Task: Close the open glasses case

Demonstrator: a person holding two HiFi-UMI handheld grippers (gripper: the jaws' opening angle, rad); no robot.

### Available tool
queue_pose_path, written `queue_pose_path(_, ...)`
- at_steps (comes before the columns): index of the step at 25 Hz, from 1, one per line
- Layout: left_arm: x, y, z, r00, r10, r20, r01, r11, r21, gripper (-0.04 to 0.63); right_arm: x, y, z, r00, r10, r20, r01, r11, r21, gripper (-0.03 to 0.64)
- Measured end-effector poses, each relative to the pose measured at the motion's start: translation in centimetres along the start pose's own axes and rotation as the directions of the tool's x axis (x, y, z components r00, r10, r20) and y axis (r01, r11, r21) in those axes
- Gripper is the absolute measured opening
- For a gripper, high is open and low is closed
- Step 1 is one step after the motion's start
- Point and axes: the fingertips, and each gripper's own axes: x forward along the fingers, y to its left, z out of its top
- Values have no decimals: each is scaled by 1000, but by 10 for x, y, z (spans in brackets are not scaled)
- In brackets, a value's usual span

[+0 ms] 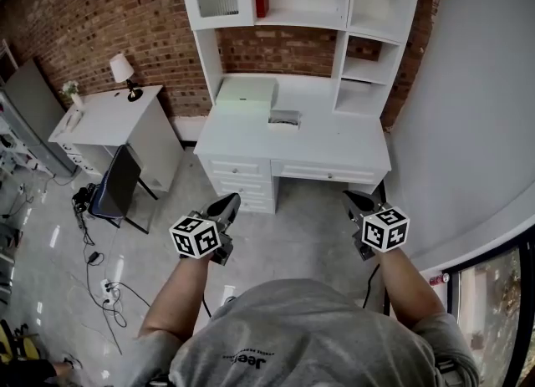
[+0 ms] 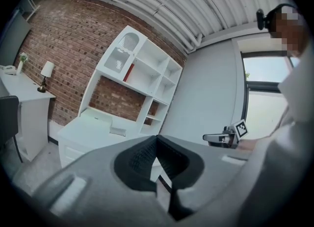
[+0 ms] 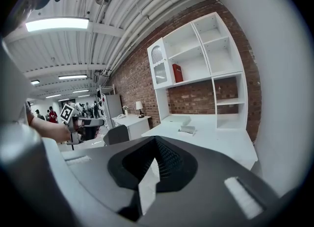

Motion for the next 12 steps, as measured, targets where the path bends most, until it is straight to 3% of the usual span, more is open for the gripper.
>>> queue_pose_path(6,10,-7,-5,1000,5,-5,-5,1000,-5,-3,1,-12,-4,1000,14,2,-14,1000,13,6)
queue_pose_path(12,29,26,0,1000,-17,-5,17,1000,-21,-4,34,-18,-1,1000,6,-1,-6,1000,16,6)
